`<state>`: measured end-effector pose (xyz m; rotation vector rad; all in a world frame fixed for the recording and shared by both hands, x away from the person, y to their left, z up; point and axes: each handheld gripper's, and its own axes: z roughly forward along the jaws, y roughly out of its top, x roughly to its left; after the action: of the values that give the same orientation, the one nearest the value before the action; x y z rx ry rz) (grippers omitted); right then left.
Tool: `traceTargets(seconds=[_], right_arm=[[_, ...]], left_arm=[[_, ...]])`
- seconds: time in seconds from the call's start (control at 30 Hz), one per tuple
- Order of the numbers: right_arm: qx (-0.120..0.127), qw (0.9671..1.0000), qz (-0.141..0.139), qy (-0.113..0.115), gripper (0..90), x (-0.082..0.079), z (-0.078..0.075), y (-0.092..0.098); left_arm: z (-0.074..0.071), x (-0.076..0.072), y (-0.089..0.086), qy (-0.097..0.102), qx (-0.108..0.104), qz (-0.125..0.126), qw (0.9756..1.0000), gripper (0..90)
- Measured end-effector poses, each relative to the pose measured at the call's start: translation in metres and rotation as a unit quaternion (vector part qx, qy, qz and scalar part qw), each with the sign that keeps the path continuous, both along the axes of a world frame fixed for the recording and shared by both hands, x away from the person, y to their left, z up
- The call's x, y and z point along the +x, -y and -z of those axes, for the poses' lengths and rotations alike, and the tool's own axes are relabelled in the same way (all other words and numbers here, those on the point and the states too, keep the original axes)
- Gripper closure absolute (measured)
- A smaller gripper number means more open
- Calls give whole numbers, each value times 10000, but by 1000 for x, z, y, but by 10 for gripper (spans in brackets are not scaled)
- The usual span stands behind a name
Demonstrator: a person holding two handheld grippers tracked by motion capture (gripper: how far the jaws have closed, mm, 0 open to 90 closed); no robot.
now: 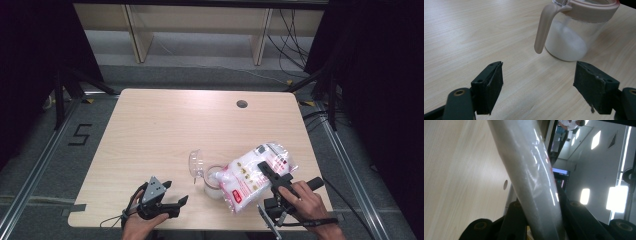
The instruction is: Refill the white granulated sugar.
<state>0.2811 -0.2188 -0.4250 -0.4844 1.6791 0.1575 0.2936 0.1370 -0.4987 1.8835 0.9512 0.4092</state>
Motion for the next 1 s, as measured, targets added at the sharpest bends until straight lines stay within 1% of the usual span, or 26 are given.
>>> traceTargets(seconds=[0.03,0.07,0.1,0.13,0.2,0.23,0.27,0.33,0.4,0.43,0.47,0.5,0.53,0.57,0.63,0.67,0.7,0.73,0.77,0.8,0.83,0.87,0.9,0.93,0.97,1.0], right_arm=[[79,9999,-85,-2,784,1,-1,0],[79,9999,-85,-2,784,1,-1,0],[259,9995,-51,-173,785,1,1,2],[259,9995,-51,-173,785,1,1,2],[313,9992,-112,-223,785,3,-1,3],[392,9988,-136,-259,785,3,0,4],[588,9974,-47,-403,785,4,2,7],[618,9970,-165,-436,785,8,1,10],[679,9964,-163,-486,785,9,2,12],[807,9949,-97,-591,785,10,3,14],[840,9950,-147,-513,786,11,3,17],[969,9937,-160,-535,787,12,4,19],[1089,9919,-150,-633,788,13,5,21],[1379,9870,-154,-805,789,15,8,25],[1374,9868,-173,-842,789,16,8,26],[1774,9780,-20,-1097,790,15,13,28],[1922,9736,-99,-1226,790,17,13,30],[1922,9736,-99,-1226,790,17,13,30],[2021,9704,-137,-1312,791,18,13,30],[2174,9659,-140,-1403,791,18,13,31],[2279,9624,-138,-1472,791,19,13,32],[2342,9591,-206,-1579,792,20,13,32],[2336,9583,-224,-1628,793,20,12,32],[2475,9530,-193,-1735,793,20,12,32],[2522,9511,-211,-1769,794,20,12,32],[2632,9463,-246,-1861,794,20,12,33]], left_arm=[[0,0,0,-27,-30,-20,10000,229],[0,0,0,-27,-30,-20,10000,229],[0,0,0,-38,6,-10,10000,229],[0,0,-1,-1,56,26,10000,229],[0,0,-1,-1,39,16,10000,229],[0,0,-1,-5,32,12,10000,229],[0,0,-1,-1,30,13,10000,229],[0,0,-1,-2,25,13,10000,229],[0,0,-1,-1,32,15,10000,229],[0,0,-1,-2,38,21,10000,229],[0,0,-1,-6,35,21,10000,229],[0,0,-1,-5,42,23,10000,229],[0,1,-1,-8,37,21,10000,229],[0,0,-1,-14,38,20,10000,229],[0,0,-1,-8,32,18,10000,229],[0,0,-1,-5,40,22,10000,229],[0,0,-1,-8,43,19,10000,229],[0,0,-1,-9,42,20,10000,229],[0,0,-1,-11,41,19,10000,229],[-1,0,-1,-6,35,20,10000,230],[-1,0,-1,-6,32,20,10000,230],[0,0,-1,-9,31,18,10000,230],[0,0,-1,-23,-1,10,10000,230],[0,0,-1,-35,-31,-10,10000,230],[0,0,-1,-37,-31,-9,10000,230],[0,0,-1,-43,-19,-16,10000,230]])
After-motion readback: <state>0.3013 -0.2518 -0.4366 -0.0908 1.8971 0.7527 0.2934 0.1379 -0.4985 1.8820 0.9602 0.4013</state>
